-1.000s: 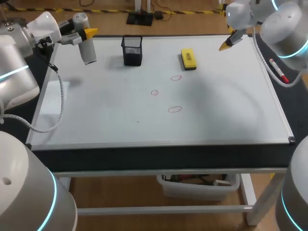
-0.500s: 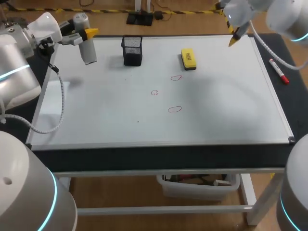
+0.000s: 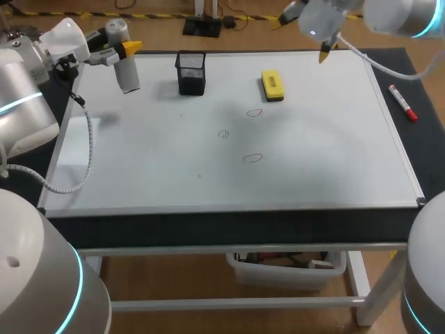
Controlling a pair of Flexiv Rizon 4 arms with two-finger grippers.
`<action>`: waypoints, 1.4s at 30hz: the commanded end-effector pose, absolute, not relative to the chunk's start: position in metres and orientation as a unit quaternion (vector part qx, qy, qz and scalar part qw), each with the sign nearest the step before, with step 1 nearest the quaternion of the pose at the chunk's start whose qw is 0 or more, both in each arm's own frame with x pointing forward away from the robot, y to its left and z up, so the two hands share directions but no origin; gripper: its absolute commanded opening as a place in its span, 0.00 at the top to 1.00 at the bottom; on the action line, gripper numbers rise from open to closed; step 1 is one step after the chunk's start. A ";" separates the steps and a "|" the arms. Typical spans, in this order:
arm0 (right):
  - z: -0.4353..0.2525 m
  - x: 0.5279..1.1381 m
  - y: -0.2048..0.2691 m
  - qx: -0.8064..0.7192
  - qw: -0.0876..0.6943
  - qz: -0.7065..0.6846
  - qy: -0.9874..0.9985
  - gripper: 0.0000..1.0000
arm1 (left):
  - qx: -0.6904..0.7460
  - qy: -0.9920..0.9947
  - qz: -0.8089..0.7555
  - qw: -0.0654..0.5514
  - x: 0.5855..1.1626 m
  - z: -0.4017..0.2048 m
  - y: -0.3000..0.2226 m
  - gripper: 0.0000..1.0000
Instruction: Pick up the inspection probe, press it on each red-marked spot on the whiteboard one by one, put down the probe, pick up the eraser, and wipe off all the red marks.
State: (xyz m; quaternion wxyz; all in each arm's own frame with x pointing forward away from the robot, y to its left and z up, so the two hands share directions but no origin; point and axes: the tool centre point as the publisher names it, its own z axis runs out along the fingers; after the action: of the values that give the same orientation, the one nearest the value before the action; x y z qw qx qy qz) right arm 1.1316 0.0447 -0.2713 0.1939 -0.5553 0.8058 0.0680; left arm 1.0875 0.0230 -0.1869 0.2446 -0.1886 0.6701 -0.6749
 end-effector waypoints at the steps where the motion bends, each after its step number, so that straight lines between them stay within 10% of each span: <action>1: -0.277 1.130 0.062 -0.732 0.044 -0.078 0.676 0.00 | -0.188 0.669 -0.675 0.247 1.088 -0.187 0.022 1.00; 42: -0.374 1.149 0.073 -0.736 -0.024 0.000 0.677 0.00 | -0.188 0.669 -0.675 0.247 1.088 -0.187 0.022 1.00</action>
State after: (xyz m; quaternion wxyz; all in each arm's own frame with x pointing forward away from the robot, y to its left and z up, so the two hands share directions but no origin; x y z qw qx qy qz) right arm 1.1433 0.0773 -0.3683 -0.0285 -0.7340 0.6785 -0.0120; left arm 1.0872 0.0234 -0.1861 0.2437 -0.1886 0.6713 -0.6742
